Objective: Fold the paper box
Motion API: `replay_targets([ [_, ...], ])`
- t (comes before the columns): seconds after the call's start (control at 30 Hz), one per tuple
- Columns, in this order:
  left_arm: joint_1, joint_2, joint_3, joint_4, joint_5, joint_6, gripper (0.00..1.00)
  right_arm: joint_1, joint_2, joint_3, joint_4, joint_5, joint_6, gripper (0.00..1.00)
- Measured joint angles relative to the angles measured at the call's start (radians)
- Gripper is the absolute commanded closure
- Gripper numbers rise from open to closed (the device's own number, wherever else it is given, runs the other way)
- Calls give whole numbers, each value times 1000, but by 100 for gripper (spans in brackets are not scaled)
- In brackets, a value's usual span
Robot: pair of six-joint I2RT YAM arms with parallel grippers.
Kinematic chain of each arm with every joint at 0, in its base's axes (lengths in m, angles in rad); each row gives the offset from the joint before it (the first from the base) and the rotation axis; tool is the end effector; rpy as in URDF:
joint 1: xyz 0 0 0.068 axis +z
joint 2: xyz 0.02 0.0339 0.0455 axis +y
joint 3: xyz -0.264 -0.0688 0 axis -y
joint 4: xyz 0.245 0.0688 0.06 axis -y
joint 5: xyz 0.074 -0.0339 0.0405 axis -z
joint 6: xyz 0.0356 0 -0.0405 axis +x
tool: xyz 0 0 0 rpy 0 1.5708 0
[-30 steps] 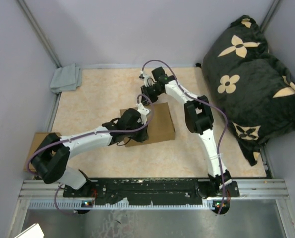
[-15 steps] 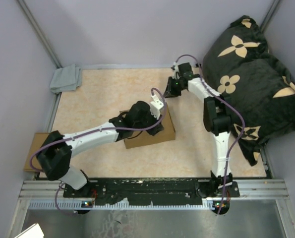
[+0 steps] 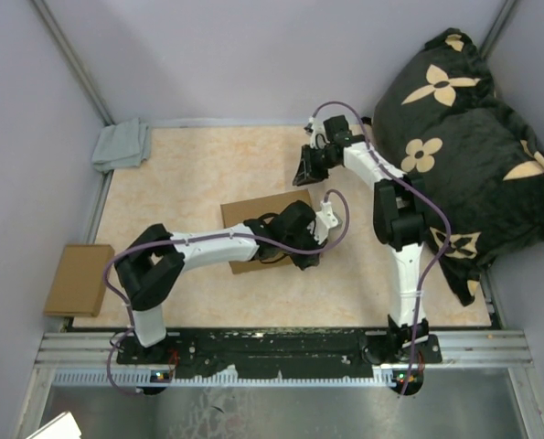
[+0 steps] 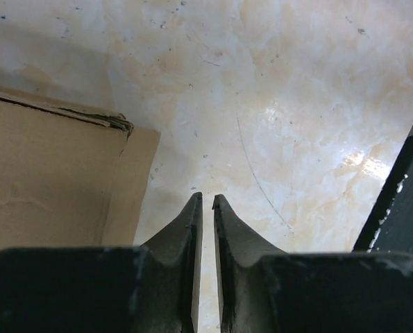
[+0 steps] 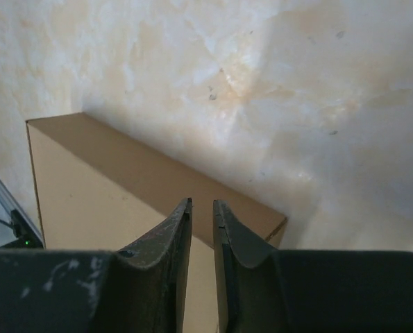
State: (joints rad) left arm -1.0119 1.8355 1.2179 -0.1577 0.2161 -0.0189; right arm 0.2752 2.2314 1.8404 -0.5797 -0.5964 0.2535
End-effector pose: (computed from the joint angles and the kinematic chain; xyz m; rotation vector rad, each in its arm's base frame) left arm 0.2063 -0.3442 0.1992 1.2653 2.1010 -0.7386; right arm 0.4659 0.1523 0.1987 -0.2705 2.5507 0.9640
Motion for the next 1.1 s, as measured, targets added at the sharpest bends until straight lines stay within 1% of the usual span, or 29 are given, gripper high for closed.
replay_targets([
  [0.2, 0, 55, 24, -18, -6, 18, 84, 26, 34, 45, -88, -8, -65, 80],
  [0.27, 0, 94, 33, -23, -10, 21, 86, 35, 36, 43, -121, -5, -88, 80],
  [0.37, 0, 149, 60, -23, -33, 17, 86, 42, 34, 23, -135, 4, -113, 80],
  [0.4, 0, 158, 74, -28, -43, 15, 87, 46, 32, 11, -117, 6, -116, 80],
  [0.5, -16, 172, 92, -27, -93, 13, 87, 56, 16, -21, -90, 16, -132, 80],
  [0.57, -29, 177, 101, -29, -134, 12, 89, 65, 1, -41, -71, 33, -147, 80],
  [0.67, -50, 193, 131, -43, -233, -2, 91, 83, -23, -73, -30, 70, -165, 80],
  [0.77, -65, 193, 128, -42, -309, -13, 91, 87, -52, -106, 0, 98, -164, 81],
  [0.93, -66, 172, 95, -14, -346, -21, 83, 87, -112, -148, 23, 133, -156, 80],
  [1.1, -46, 78, -20, -19, -350, -18, 68, 87, -131, -150, 10, 158, -151, 76],
])
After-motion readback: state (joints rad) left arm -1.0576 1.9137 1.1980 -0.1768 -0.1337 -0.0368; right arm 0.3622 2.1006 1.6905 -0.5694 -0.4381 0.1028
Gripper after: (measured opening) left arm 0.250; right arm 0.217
